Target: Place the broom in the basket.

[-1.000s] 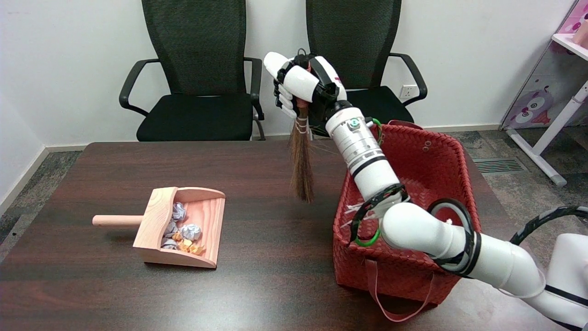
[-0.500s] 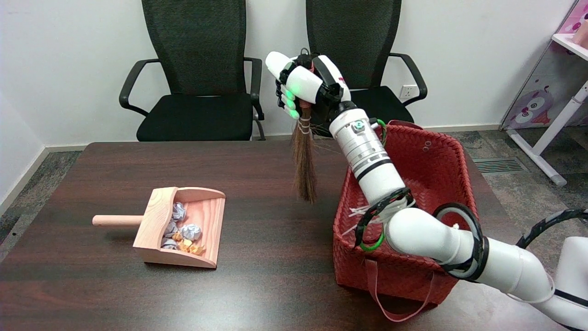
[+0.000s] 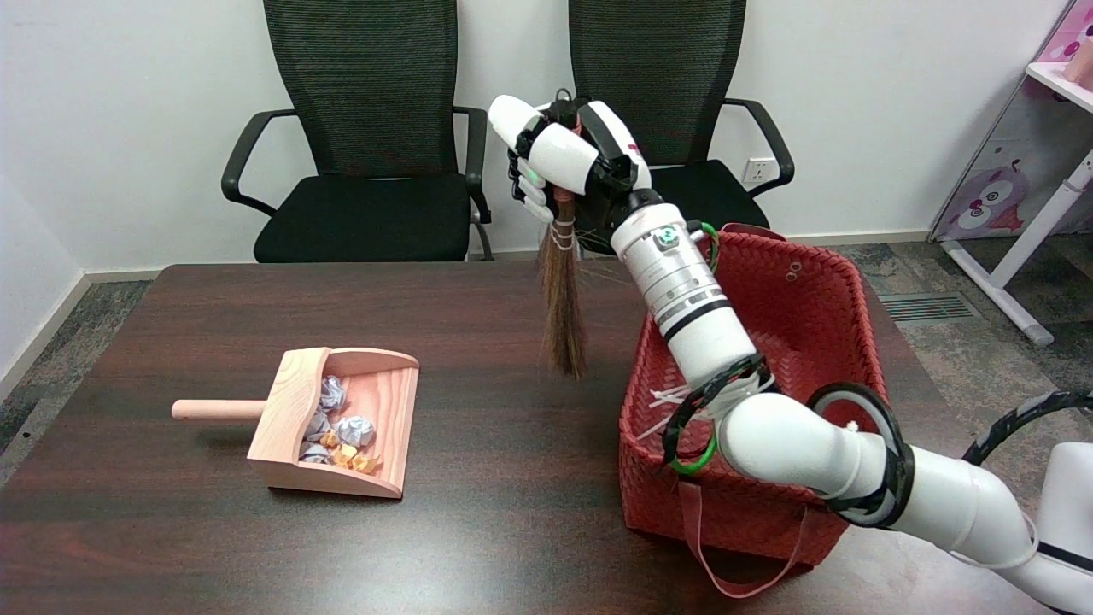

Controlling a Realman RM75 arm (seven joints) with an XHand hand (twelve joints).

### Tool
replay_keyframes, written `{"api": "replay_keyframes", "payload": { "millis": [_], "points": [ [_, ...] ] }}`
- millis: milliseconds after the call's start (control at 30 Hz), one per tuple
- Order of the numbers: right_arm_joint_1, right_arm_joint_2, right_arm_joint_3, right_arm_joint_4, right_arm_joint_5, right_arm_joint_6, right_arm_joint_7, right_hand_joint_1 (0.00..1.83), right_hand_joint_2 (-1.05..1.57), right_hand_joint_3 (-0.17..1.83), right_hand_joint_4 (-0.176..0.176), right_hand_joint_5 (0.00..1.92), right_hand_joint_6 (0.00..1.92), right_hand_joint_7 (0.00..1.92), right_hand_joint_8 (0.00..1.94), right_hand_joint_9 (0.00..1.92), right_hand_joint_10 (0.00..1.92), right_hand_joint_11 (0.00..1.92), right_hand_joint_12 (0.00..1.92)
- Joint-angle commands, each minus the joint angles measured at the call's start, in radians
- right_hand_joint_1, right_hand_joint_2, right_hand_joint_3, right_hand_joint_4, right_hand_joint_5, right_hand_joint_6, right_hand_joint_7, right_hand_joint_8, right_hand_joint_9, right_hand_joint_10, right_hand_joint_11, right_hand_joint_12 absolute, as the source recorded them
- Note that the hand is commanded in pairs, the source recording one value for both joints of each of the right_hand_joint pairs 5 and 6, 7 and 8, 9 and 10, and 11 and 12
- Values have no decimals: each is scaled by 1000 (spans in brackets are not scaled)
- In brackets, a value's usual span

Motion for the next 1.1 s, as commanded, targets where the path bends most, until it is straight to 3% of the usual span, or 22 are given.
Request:
{"api": "replay_keyframes", "payload": {
  "millis": [33,233,500,767,1100],
  "points": [
    [-39,54,100,-127,-41,5,-6,1021,1571,1717,57,1920,1920,1920,1920,1920,1920,1920,1920],
    [-57,152,187,-230,-36,53,-6,1021,1571,1715,56,1920,1920,1920,1920,1920,1920,1920,1920],
    [-65,362,220,-294,-12,144,57,1023,1571,1716,57,1920,1920,1920,1920,1920,1920,1920,1920],
    [-112,423,220,-288,36,197,75,1021,1571,1761,61,1920,1920,1920,1920,1920,1920,1920,1920],
    [-298,417,194,-291,16,360,113,1019,1571,1768,58,1920,1920,1920,1920,1920,1920,1920,1920]
  ]
}}
